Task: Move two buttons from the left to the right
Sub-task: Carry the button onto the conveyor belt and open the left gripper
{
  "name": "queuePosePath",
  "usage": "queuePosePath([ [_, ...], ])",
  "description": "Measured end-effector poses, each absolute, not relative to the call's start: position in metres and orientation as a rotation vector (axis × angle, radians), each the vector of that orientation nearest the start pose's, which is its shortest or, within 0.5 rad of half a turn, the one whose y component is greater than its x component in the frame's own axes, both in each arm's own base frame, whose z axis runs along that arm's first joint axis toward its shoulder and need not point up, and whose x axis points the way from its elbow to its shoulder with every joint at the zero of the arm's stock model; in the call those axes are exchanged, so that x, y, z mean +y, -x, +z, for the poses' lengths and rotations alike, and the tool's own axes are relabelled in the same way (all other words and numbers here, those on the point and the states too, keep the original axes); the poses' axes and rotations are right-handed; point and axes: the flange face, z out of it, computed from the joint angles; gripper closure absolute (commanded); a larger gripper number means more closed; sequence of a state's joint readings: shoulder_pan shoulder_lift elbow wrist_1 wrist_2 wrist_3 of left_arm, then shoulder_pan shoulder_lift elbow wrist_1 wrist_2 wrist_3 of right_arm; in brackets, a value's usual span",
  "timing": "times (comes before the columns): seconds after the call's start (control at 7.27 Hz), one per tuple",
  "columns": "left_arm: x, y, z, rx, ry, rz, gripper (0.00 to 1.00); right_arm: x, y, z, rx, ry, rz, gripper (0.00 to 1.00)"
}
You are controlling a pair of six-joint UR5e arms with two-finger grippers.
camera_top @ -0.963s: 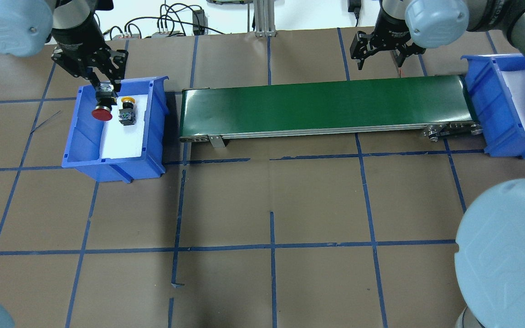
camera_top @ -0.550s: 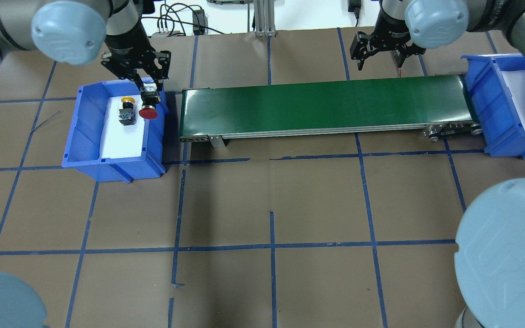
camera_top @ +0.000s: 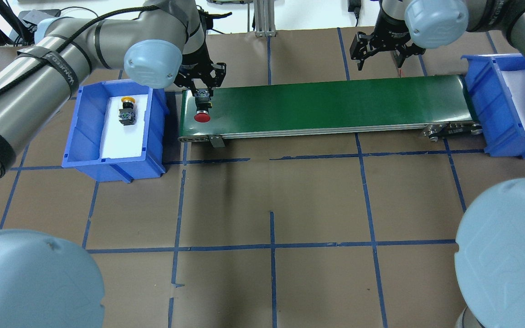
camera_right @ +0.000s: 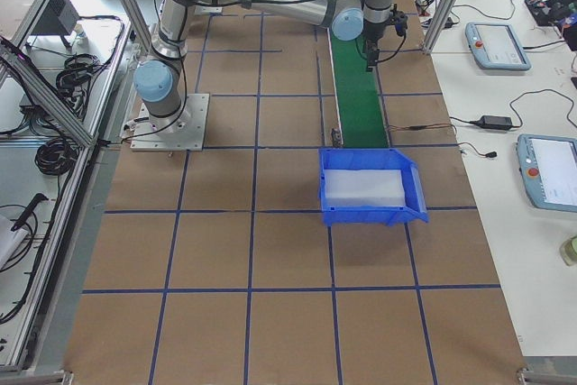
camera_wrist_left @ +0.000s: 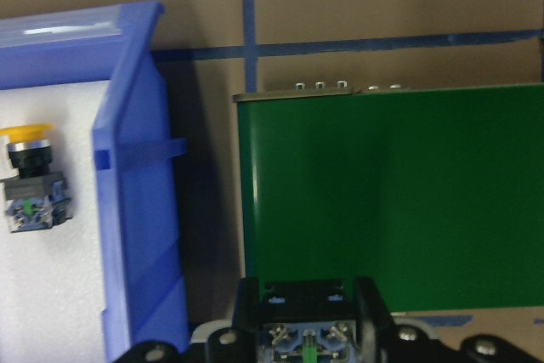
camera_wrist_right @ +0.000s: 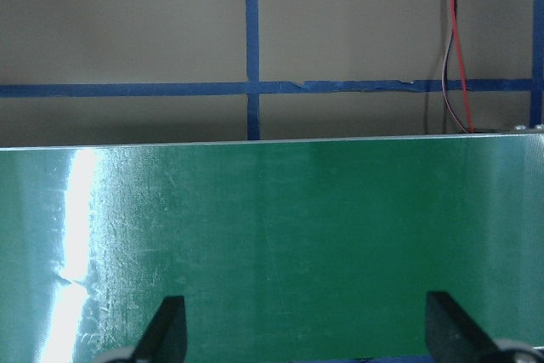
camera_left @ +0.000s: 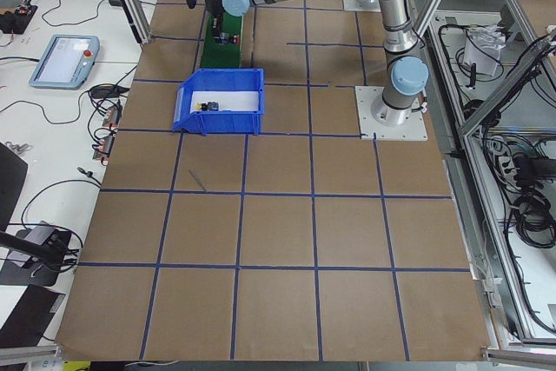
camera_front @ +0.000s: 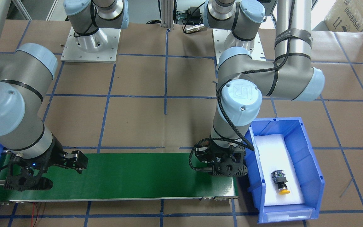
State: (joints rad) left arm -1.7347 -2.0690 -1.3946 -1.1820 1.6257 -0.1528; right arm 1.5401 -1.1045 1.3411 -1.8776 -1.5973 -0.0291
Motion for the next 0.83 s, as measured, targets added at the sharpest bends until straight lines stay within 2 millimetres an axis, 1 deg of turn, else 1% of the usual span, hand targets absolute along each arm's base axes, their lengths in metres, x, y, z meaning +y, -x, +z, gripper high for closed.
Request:
queuePosePath([
  [0.14,-0.650,0.255,0.308,3.097,0.005,-0.126,0.94,-0.682,-0.110,0.357,3.168,-0.004,-0.108,0.00],
  [0.28,-0.650,0.270,0.298,3.098,0.022,-0.141,0.91,-0.682,-0.110,0.356,3.169,-0.004,-0.105,0.00],
  [0.41,-0.650,0.279,0.289,3.101,0.038,-0.152,0.88,-0.682,-0.110,0.356,3.168,-0.004,-0.105,0.00],
  [0.55,-0.651,0.283,0.283,3.103,0.047,-0.154,0.83,-0.682,-0.110,0.356,3.168,-0.004,-0.104,0.00],
  [0.69,-0.652,0.284,0.278,3.103,0.049,-0.151,0.53,-0.682,-0.110,0.355,3.168,-0.004,-0.102,0.00],
  [0.83,-0.653,0.284,0.276,3.103,0.050,-0.148,0.12,-0.682,-0.110,0.355,3.168,-0.004,-0.101,0.00],
])
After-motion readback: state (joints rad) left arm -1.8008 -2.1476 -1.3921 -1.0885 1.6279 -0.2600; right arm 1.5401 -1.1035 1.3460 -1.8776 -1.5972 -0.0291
